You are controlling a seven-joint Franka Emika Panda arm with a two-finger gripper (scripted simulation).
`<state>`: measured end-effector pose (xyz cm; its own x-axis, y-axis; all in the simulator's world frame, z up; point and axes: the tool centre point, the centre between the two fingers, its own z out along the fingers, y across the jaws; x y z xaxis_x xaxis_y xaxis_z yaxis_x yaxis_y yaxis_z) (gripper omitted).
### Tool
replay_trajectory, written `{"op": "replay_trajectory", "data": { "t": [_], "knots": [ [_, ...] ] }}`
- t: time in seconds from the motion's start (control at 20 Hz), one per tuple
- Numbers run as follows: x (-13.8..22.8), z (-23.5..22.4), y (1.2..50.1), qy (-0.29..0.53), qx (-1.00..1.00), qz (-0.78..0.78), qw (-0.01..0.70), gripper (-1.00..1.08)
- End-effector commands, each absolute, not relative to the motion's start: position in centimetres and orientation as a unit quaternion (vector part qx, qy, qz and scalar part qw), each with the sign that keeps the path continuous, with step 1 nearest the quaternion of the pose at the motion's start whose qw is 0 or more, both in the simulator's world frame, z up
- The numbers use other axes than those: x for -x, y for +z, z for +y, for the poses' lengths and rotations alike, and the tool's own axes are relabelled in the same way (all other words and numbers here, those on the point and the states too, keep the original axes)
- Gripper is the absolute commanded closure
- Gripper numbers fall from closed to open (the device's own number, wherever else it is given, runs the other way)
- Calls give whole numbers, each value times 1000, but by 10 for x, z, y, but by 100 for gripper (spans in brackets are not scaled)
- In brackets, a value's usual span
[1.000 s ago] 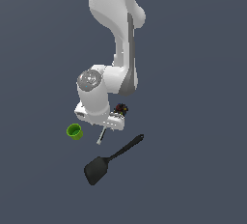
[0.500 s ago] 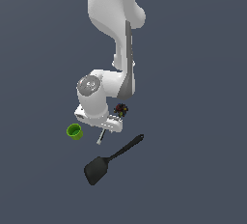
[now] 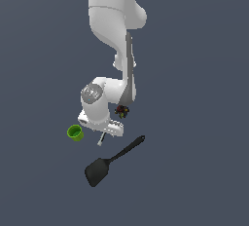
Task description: Pick up a designated object from a clutter of objects.
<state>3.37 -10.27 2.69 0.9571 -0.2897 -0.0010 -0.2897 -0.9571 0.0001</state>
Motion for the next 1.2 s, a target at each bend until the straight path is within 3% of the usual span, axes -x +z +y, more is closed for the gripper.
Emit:
{"op": "replay_trajectory", "data": {
  "t": [0.0, 0.25, 0.3, 1.15],
  "knots": [
    [-34, -103, 17, 0, 989, 147, 0, -92],
    [-35, -103, 10, 0, 989, 147, 0, -92],
    [-35, -103, 10, 0, 989, 147, 0, 108],
    [-30, -101, 19, 0, 989, 147, 0, 108]
  ]
}}
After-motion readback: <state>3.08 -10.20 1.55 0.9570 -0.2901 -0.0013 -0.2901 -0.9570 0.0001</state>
